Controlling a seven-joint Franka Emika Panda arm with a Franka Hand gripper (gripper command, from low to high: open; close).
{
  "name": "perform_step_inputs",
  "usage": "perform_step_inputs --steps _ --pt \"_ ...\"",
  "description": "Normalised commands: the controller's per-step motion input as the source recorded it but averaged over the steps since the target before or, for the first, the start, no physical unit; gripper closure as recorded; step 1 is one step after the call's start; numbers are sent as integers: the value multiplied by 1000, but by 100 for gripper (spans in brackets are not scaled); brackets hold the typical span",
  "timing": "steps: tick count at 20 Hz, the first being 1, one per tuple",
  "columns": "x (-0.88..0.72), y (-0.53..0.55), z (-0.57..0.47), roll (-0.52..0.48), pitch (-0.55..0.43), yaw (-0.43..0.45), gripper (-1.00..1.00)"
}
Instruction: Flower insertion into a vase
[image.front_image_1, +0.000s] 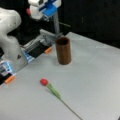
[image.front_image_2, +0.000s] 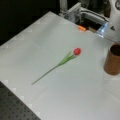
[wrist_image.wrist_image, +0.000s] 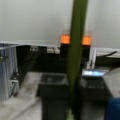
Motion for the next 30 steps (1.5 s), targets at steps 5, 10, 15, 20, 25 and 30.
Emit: perform_step_inputs --steps 5,10,15,20,25,30 --pt "-212 -164 -114 33 218 -20 100" --pt "103 -72 160 -46 656 31 100" --pt "541 -22 313 -91 719 97 100" --pt "664 5 277 -185 680 176 100" --pt "549 54 152 -238 610 185 100" --pt "347 68 84 -268 510 106 100"
